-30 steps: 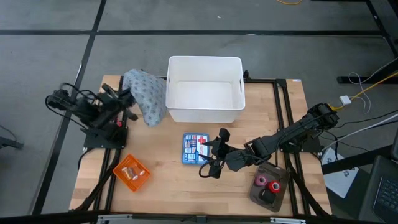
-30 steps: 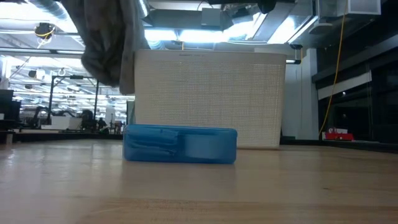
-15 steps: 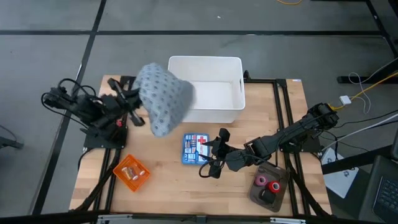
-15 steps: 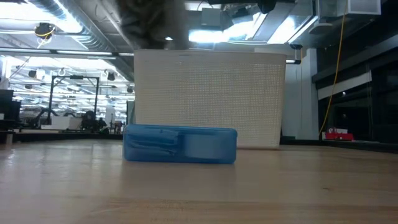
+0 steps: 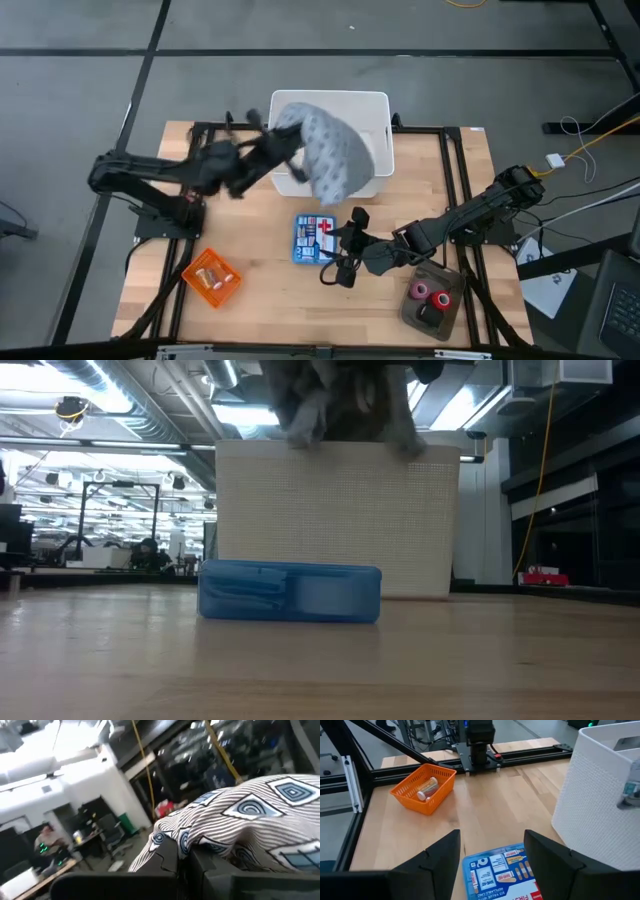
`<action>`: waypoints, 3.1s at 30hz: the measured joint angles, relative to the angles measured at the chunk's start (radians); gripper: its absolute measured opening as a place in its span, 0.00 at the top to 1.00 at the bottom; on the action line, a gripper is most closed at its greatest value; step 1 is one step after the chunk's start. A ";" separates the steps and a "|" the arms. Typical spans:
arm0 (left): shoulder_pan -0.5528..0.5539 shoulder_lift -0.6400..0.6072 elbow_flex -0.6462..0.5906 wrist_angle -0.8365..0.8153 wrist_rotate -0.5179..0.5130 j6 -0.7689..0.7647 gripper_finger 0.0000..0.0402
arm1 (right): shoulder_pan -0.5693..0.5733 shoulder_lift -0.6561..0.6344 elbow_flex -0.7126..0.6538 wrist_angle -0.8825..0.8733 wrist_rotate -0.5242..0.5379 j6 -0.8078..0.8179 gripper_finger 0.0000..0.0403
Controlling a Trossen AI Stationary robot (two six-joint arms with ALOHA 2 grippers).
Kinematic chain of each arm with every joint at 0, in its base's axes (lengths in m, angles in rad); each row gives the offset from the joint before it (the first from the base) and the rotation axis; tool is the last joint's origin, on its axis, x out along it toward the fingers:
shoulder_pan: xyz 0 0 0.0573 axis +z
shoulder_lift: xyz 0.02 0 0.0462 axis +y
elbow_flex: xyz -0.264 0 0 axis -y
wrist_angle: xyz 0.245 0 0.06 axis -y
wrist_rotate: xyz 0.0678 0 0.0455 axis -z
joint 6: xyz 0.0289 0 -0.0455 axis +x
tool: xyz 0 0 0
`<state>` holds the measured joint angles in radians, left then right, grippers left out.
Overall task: Pick & place medical supplies in basket/bin
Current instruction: Put the gray patient gown into the white bin, then return to Home Position
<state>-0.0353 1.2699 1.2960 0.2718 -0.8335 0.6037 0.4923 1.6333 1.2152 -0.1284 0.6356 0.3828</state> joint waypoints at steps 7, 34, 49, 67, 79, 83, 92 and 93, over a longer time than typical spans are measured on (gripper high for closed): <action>0.232 0.112 0.101 -0.229 0.175 -0.247 0.99 | 0.000 0.000 0.000 0.000 -0.009 0.002 0.46; 0.489 0.357 0.101 -0.542 0.582 -0.607 0.99 | 0.000 0.000 0.000 0.000 -0.023 0.002 0.45; 0.475 0.336 0.101 -0.594 0.617 -0.560 0.53 | 0.000 0.000 0.000 0.000 -0.023 0.001 0.46; 0.286 -0.181 0.101 -0.785 0.828 -0.583 0.47 | 0.000 0.000 0.000 0.000 -0.023 -0.002 0.46; -0.143 -0.405 0.100 -0.995 0.828 -0.685 0.51 | 0.000 0.000 0.000 0.042 -0.070 0.003 0.46; -0.267 -0.417 0.089 -0.986 0.829 -0.691 0.52 | 0.000 0.000 0.000 0.042 -0.158 0.052 0.45; -0.421 -0.425 -0.099 -0.847 0.702 -0.678 0.55 | 0.000 0.000 0.000 0.051 -0.288 0.058 0.45; -0.430 -0.425 -0.114 -0.834 0.705 -0.673 0.55 | 0.000 0.000 0.000 0.055 -0.288 0.058 0.46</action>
<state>-0.4657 0.8451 1.1817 -0.5619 -0.1288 -0.0691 0.4923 1.6337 1.2152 -0.0737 0.3473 0.4412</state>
